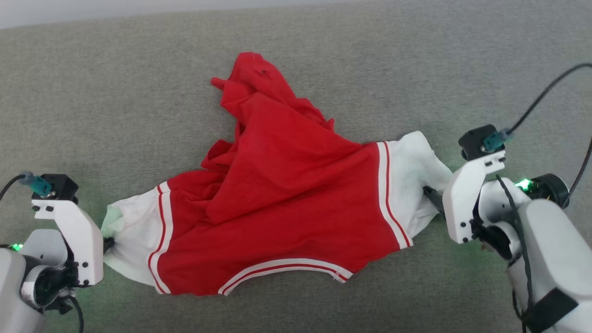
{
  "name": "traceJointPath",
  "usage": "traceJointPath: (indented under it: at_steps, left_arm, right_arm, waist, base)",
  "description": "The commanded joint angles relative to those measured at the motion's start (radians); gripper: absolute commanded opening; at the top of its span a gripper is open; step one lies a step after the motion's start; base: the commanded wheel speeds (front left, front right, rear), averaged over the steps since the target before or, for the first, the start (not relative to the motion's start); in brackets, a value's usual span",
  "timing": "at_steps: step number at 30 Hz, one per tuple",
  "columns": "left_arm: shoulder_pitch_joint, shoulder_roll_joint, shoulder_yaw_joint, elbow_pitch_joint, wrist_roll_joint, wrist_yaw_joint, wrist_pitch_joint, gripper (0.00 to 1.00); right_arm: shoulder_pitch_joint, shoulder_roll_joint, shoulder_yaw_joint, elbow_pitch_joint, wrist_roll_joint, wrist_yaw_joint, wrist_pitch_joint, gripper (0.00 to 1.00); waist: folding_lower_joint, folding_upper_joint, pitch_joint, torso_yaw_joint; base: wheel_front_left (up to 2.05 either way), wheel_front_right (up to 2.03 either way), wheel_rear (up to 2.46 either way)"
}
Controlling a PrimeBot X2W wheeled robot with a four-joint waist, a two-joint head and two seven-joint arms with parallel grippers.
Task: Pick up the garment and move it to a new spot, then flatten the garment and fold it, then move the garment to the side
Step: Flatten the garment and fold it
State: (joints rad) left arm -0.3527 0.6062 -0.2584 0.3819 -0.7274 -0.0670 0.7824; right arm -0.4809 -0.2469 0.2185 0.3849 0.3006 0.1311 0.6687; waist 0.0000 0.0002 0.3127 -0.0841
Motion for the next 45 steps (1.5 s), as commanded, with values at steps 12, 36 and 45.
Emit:
traceJointPath:
  at_steps: [12,36,45]
  left_arm:
    - [-0.065,-0.063,-0.027,0.077,-0.013,0.009,-0.004,0.0]
    - [-0.625,-0.013,0.01,-0.087,0.037,0.059,0.091,0.0]
    - [-0.821,-0.073,-0.004,0.05,0.063,0.033,0.01,0.0]
  right_arm:
    - [-0.095,-0.037,0.085,0.109,0.19,0.0,0.126,0.0]
    - [-0.486,-0.088,0.084,-0.071,0.247,-0.001,-0.054,0.0]
    - [-0.645,-0.075,0.117,0.029,0.246,-0.001,-0.125,0.0]
  waist:
    - [0.0,-0.0002,0.007,0.036]
    - [0.0,-0.0002,-0.197,0.043]
    - [0.0,-0.0002,-0.239,0.045]
  base:
    - [0.0,0.0,0.0]
    - [0.0,0.0,0.0]
    - [0.0,0.0,0.0]
